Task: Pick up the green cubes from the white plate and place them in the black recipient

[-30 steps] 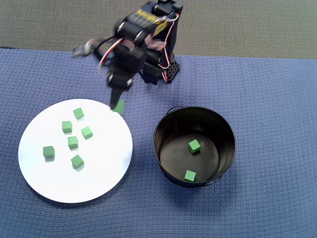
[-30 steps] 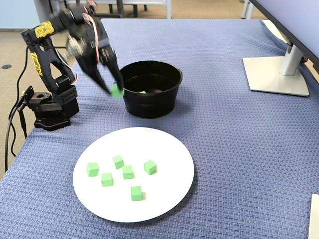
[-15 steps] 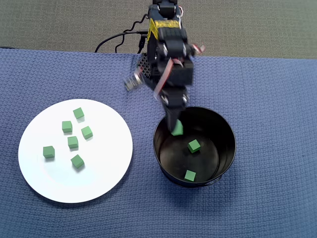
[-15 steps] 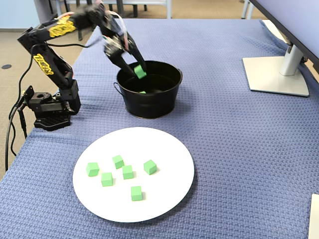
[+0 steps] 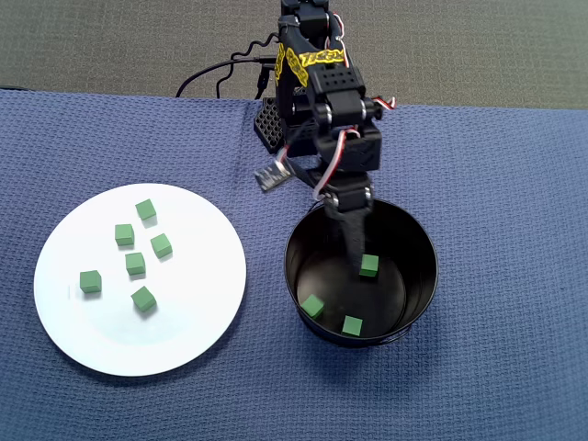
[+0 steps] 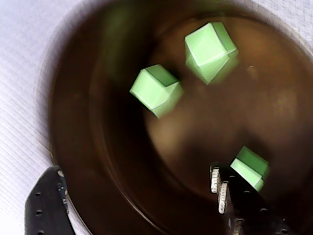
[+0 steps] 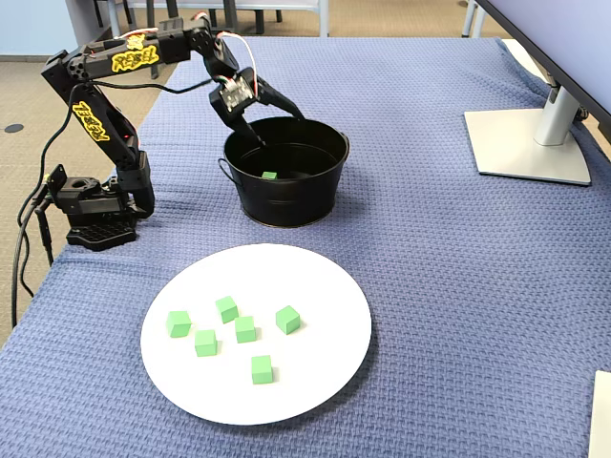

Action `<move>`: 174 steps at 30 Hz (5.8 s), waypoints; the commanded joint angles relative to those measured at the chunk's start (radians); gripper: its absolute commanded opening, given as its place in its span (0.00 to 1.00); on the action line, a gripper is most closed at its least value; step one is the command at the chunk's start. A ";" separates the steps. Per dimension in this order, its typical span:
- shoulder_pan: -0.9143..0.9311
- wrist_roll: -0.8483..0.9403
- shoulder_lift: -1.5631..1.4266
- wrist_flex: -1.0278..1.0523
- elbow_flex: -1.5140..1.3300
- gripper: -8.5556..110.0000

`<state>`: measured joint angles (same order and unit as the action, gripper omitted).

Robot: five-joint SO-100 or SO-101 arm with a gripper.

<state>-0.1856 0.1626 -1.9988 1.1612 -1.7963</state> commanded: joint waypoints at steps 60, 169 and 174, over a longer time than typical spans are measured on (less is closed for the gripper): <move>0.959 1.120 0.638 -0.353 0.081 0.27; 0.908 0.637 0.284 -0.071 0.052 0.19; 0.948 0.695 0.422 -0.075 0.143 0.21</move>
<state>0.7363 0.8099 -1.6383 1.1106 -1.7395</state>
